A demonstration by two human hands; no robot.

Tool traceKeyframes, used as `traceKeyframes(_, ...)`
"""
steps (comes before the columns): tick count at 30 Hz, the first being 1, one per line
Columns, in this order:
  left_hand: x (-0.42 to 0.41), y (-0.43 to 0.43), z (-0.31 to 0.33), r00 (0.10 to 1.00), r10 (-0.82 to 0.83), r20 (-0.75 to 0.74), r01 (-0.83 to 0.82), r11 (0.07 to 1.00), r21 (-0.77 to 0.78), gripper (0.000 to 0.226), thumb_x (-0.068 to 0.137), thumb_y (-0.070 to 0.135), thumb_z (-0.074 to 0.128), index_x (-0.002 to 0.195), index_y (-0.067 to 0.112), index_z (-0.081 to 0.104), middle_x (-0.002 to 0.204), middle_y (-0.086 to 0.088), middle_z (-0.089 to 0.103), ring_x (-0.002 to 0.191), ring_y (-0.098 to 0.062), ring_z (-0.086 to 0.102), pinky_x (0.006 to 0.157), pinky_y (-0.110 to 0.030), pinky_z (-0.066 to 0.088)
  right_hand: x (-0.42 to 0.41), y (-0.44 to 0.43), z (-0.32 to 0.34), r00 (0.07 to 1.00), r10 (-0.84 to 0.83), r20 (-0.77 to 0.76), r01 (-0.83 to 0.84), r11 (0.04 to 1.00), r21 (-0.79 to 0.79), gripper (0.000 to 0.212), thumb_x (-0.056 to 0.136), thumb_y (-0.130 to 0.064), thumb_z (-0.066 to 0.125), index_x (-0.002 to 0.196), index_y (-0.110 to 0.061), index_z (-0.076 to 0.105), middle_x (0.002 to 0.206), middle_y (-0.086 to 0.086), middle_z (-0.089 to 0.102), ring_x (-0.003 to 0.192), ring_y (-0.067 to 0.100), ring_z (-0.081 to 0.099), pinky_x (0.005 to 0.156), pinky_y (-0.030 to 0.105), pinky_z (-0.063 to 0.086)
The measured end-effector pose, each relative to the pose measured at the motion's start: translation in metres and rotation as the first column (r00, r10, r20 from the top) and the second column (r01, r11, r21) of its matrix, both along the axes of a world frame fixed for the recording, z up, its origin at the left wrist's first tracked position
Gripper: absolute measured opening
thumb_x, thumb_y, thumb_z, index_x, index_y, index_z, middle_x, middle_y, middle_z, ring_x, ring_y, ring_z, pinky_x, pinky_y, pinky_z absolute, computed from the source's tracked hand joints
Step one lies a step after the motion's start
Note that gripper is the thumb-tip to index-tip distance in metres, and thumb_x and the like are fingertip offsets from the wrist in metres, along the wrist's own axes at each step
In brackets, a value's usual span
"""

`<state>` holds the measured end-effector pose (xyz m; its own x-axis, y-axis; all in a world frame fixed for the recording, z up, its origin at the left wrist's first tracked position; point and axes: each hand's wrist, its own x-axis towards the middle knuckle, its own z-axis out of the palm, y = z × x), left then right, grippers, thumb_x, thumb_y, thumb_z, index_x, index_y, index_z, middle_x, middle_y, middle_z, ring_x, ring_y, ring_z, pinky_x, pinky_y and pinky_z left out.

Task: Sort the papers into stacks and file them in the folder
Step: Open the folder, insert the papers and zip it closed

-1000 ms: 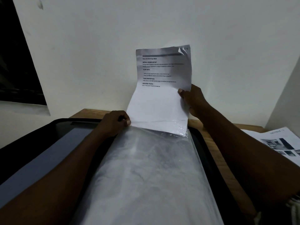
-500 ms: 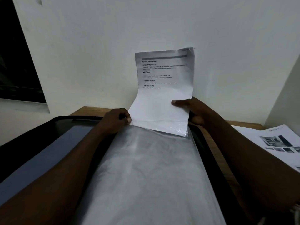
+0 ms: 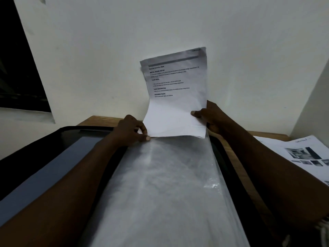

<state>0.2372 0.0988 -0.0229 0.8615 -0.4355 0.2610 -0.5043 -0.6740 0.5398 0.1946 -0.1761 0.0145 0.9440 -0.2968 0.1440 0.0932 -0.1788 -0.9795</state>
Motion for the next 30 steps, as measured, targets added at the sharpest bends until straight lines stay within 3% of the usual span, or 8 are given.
traceKeyframes(3, -0.002, 0.006, -0.001, 0.999, 0.052, -0.014, -0.051, 0.998, 0.043, 0.019, 0.076, 0.027, 0.084, 0.069, 0.03, 0.067, 0.112, -0.005, 0.046, 0.108, -0.017, 0.048, 0.098, -0.03, 0.045, -0.002, -0.001, -0.005, 0.999, 0.041, -0.007, -0.041, 0.999, 0.01, 0.047, 0.087, 0.008, 0.061, 0.132, -0.003, 0.051, 0.123, 0.016, 0.061, 0.106, 0.029, 0.061, 0.087, 0.038, 0.053)
traceKeyframes(7, -0.001, 0.006, 0.0, 0.992, 0.103, 0.076, -0.105, 0.994, 0.026, 0.012, 0.085, 0.022, 0.076, 0.08, 0.013, 0.071, 0.087, -0.004, 0.058, 0.09, -0.021, 0.058, 0.069, -0.023, 0.037, -0.003, -0.003, -0.01, 0.998, 0.063, 0.013, -0.063, 0.998, 0.021, 0.049, 0.088, 0.007, 0.061, 0.134, -0.003, 0.049, 0.124, 0.016, 0.061, 0.1, 0.025, 0.064, 0.075, 0.032, 0.055)
traceKeyframes(10, 0.004, 0.011, -0.002, 0.99, 0.119, 0.07, -0.121, 0.992, 0.027, 0.012, 0.088, 0.021, 0.073, 0.078, 0.016, 0.068, 0.089, -0.007, 0.068, 0.091, -0.022, 0.061, 0.072, -0.026, 0.038, -0.002, -0.005, -0.011, 0.998, 0.067, 0.012, -0.067, 0.995, 0.074, 0.049, 0.088, 0.006, 0.062, 0.134, -0.004, 0.049, 0.123, 0.015, 0.061, 0.095, 0.022, 0.065, 0.061, 0.026, 0.056)
traceKeyframes(15, 0.001, 0.008, -0.007, 0.976, 0.17, 0.134, -0.181, 0.981, 0.074, 0.015, 0.089, 0.016, 0.067, 0.078, 0.025, 0.064, 0.1, -0.001, 0.055, 0.104, -0.026, 0.056, 0.087, -0.035, 0.044, -0.001, -0.007, -0.01, 0.995, 0.095, -0.009, -0.094, 0.994, 0.064, 0.042, 0.089, 0.006, 0.061, 0.129, -0.003, 0.052, 0.118, 0.014, 0.063, 0.091, 0.021, 0.066, 0.064, 0.026, 0.057)
traceKeyframes(21, -0.001, 0.003, -0.003, 0.987, 0.147, 0.071, -0.155, 0.981, 0.121, 0.021, 0.092, 0.028, 0.065, 0.073, 0.032, 0.058, 0.104, 0.001, 0.051, 0.112, -0.026, 0.052, 0.098, -0.041, 0.042, 0.005, -0.007, -0.005, 0.999, 0.024, 0.027, -0.023, 0.999, -0.043, 0.041, 0.086, 0.001, 0.066, 0.125, -0.004, 0.056, 0.121, 0.013, 0.063, 0.11, 0.03, 0.062, 0.101, 0.043, 0.049)
traceKeyframes(23, -0.001, 0.001, -0.002, 0.988, 0.133, 0.081, -0.142, 0.983, 0.118, 0.015, 0.094, 0.022, 0.063, 0.079, 0.025, 0.062, 0.102, -0.002, 0.054, 0.112, -0.029, 0.052, 0.091, -0.034, 0.04, 0.006, -0.007, -0.007, 0.999, 0.037, 0.022, -0.037, 0.999, -0.025, 0.041, 0.088, -0.001, 0.065, 0.127, -0.004, 0.054, 0.121, 0.013, 0.063, 0.108, 0.028, 0.062, 0.095, 0.04, 0.052)
traceKeyframes(26, -0.004, -0.001, -0.004, 0.979, 0.17, 0.114, -0.184, 0.975, 0.126, 0.021, 0.096, 0.016, 0.055, 0.078, 0.027, 0.054, 0.093, 0.002, 0.051, 0.114, -0.031, 0.048, 0.098, -0.043, 0.038, 0.003, -0.006, -0.011, 0.998, 0.061, 0.006, -0.061, 0.998, -0.019, 0.039, 0.091, -0.004, 0.062, 0.129, -0.005, 0.053, 0.119, 0.012, 0.063, 0.1, 0.024, 0.063, 0.077, 0.031, 0.055)
traceKeyframes(30, -0.009, -0.006, -0.003, 0.945, 0.203, 0.258, -0.255, 0.949, 0.187, 0.018, 0.093, 0.007, 0.052, 0.095, 0.022, 0.061, 0.112, 0.001, 0.048, 0.118, -0.026, 0.036, 0.09, -0.042, 0.027, 0.002, -0.006, -0.011, 0.998, 0.063, 0.013, -0.062, 0.997, -0.053, 0.034, 0.093, -0.006, 0.06, 0.126, -0.005, 0.055, 0.118, 0.013, 0.063, 0.099, 0.026, 0.064, 0.078, 0.034, 0.055)
